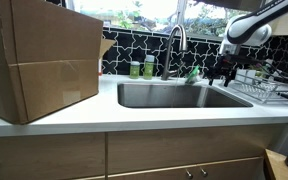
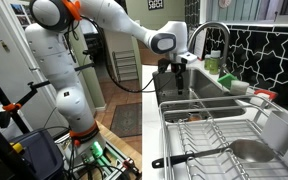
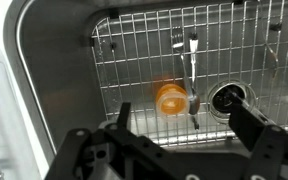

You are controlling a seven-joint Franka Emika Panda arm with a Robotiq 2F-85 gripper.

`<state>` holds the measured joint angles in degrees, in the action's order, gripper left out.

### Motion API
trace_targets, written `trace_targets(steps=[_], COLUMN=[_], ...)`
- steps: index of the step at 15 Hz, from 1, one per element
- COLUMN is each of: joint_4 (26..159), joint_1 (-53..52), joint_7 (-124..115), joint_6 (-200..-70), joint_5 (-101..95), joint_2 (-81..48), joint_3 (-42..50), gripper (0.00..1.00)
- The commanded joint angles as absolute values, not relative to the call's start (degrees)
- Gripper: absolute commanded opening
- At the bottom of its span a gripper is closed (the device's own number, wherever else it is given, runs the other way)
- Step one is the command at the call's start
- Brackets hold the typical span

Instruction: Take the container out of the sink then empty it and place it upside down on the edge of the sink

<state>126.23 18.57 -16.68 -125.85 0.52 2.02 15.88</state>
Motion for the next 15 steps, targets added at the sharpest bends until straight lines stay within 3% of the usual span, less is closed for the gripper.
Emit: trace_targets(steps=[1, 15], joint_4=[122.3, 109.1], joint_1=[19.8, 22.2], joint_7=[-11.8, -11.7], joint_6=[-129.3, -132.1], joint_5=[3.5, 15.8], joint_2=[-7.6, -29.4], joint_3=[18.4, 15.9], gripper=[1.0, 1.0])
